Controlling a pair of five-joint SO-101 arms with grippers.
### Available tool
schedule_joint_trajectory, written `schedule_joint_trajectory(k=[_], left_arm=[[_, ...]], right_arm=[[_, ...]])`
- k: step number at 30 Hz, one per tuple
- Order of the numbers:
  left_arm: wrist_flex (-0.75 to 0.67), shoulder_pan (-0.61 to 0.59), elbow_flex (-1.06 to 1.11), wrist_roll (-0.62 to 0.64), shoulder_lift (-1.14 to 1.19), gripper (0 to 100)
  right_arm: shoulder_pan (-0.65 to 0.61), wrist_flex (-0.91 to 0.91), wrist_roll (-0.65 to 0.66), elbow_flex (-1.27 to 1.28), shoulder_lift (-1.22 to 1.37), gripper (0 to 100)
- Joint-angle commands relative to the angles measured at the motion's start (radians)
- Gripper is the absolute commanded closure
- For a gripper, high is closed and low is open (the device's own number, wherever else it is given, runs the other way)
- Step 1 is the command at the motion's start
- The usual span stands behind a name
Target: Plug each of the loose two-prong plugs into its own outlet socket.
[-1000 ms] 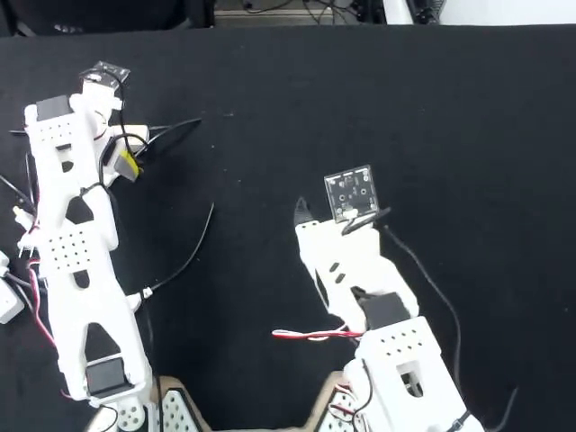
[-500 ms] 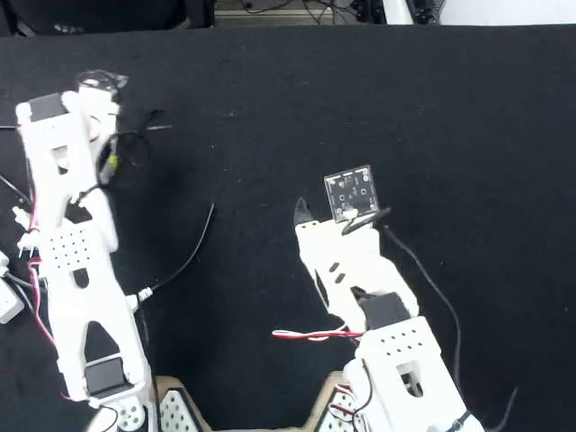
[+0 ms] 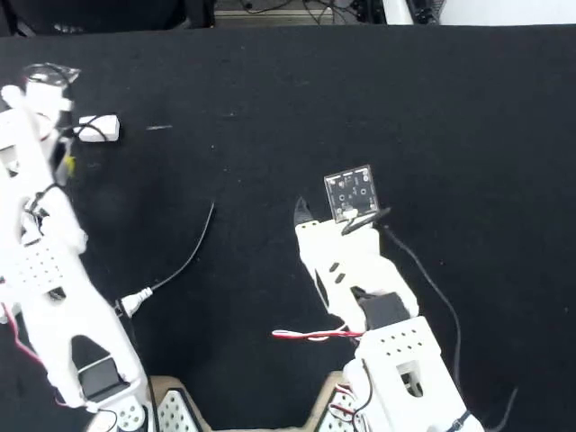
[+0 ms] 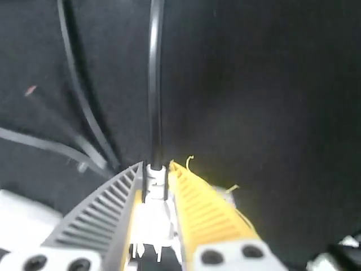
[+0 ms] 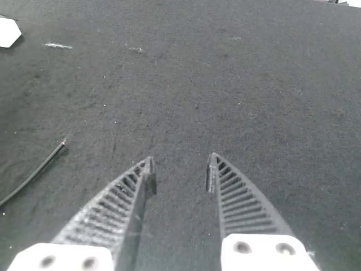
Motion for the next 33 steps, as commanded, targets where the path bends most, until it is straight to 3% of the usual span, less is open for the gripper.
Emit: schedule_joint_trajectory(k=[1, 7, 16, 20, 24, 31, 33], left_arm=[[0.011, -0.074, 0.102, -0.063, -0.203, 97], [0.008, -0.2, 0.289, -0.153, -0.27, 97], [-0.055, -0.298, 0.309, -0.181, -0.269, 97], [-0.052, -0.318, 0.302, -0.184, -0.27, 88], [-0.051, -0.321, 0.306, -0.184, -0.27, 79], [-0.046, -0.266, 0.211, -0.167, -0.281, 78], [-0.037, -0.22, 0.145, -0.109, -0.279, 78]], right_arm=[[-0.009, -0.028, -0.006, -0.004, 0.008, 85.7], [-0.009, -0.028, -0.006, -0.004, 0.008, 85.7], [-0.012, -0.021, -0.006, -0.002, 0.01, 85.7], [-0.012, -0.026, -0.006, 0.013, 0.005, 85.7], [-0.012, -0.026, -0.006, 0.013, 0.005, 85.7], [-0.012, -0.026, -0.006, 0.015, 0.005, 85.7], [-0.012, -0.026, -0.006, 0.016, 0.005, 85.7]])
